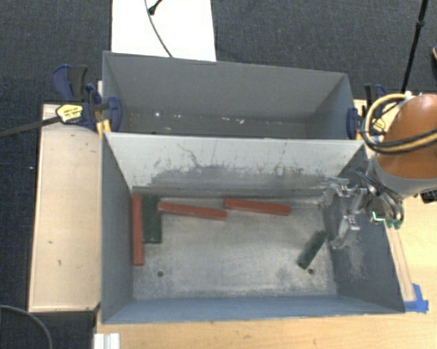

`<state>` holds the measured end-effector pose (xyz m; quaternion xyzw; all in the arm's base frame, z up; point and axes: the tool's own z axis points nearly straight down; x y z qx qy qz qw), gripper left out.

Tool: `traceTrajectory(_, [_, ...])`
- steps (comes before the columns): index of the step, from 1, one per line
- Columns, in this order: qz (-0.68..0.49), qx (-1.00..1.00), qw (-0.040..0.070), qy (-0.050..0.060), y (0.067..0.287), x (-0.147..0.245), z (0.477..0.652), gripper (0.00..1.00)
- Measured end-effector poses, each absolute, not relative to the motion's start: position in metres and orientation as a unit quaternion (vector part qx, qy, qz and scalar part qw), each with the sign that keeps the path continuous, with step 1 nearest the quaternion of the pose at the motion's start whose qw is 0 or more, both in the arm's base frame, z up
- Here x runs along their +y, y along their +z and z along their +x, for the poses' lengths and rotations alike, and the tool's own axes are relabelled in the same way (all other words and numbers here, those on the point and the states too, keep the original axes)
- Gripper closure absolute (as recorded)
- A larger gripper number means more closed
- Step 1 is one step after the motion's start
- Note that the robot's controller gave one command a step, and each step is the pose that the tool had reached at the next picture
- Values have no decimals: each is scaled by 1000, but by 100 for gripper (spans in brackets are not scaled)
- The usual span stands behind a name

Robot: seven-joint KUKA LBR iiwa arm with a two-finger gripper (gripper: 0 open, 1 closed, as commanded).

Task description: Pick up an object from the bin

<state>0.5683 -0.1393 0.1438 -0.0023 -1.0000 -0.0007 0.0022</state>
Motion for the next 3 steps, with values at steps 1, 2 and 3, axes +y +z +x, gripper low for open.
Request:
traceTrajectory(1, [156, -988, 0, -1, 69, -141, 546, 0])
traceTrajectory(2, [158, -987, -2, 1, 71, -141, 548, 100])
traceTrajectory(3, [173, -985, -6, 2, 257, -121, 561, 100])
